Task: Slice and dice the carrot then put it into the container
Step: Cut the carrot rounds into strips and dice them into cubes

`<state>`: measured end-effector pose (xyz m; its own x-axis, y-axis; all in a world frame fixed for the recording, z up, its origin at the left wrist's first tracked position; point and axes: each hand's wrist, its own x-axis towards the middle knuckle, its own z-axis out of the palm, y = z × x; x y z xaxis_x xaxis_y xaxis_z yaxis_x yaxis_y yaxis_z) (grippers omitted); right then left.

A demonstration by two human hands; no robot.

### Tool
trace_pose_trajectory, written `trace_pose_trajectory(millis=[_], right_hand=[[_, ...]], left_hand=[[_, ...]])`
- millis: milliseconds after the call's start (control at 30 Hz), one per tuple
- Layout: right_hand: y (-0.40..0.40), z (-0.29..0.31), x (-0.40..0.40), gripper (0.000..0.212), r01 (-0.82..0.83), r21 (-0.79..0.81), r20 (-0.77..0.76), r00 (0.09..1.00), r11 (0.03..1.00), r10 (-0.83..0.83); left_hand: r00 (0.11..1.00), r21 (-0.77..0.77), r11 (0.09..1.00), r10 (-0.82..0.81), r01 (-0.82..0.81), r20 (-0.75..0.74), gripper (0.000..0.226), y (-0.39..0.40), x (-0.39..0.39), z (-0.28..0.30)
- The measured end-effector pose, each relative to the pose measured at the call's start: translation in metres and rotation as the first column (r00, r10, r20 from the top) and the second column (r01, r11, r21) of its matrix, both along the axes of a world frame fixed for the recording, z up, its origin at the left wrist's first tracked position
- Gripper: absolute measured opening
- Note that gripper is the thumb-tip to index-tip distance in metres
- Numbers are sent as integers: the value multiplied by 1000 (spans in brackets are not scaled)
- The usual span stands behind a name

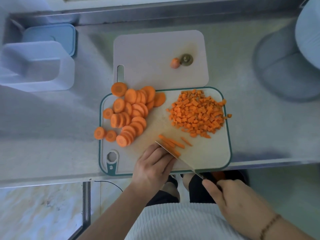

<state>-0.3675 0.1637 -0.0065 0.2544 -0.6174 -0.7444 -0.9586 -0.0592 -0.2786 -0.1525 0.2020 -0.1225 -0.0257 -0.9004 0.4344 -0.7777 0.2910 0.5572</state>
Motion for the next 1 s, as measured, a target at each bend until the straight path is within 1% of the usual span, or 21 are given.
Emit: trace_pose_trajectory(millis=[33,100,233,300,367,500,567,700,833,933,1000], right_hand=[[-2,-2,8,75,-7,-16,8,1000,1000,7],[-7,-8,20,72,2,-53,93,996,999,3],[-11,-6,13,71,60,-47,180,982,997,-51],[-6,0,-1,70,75,-30,175,982,997,-69],[-1,3,-10,76,61,-15,135,989,998,-59],[1,-2,0,78,23,-29,59,998,999,-21],[-3,-8,13,75,20,-47,92,996,999,-16],[-5,-16,17,86,38,-58,186,982,998,-27],[2,-3,1,78,81,-34,170,983,996,-74],[6,3,-5,71,80,10,137,987,997,-80],[8,1,-7,75,78,27,127,989,997,-81]], left_hand=[[1000,3,1000,-9,9,-7,8,-1,1,0],[1000,16,999,-29,29,-8,9,-2,3,1],[999,59,998,-36,36,4,5,3,5,5],[999,56,998,-36,35,14,5,5,7,5],[999,46,998,-34,32,23,9,5,7,5],[999,27,999,-31,30,10,9,5,8,5],[999,30,999,-32,32,16,8,4,6,5],[998,29,998,-50,50,29,10,4,8,4],[999,18,999,-32,32,7,10,5,9,1],[1000,0,1000,-15,15,4,6,7,9,-1],[1000,-1,1000,-17,17,2,5,7,10,0]])
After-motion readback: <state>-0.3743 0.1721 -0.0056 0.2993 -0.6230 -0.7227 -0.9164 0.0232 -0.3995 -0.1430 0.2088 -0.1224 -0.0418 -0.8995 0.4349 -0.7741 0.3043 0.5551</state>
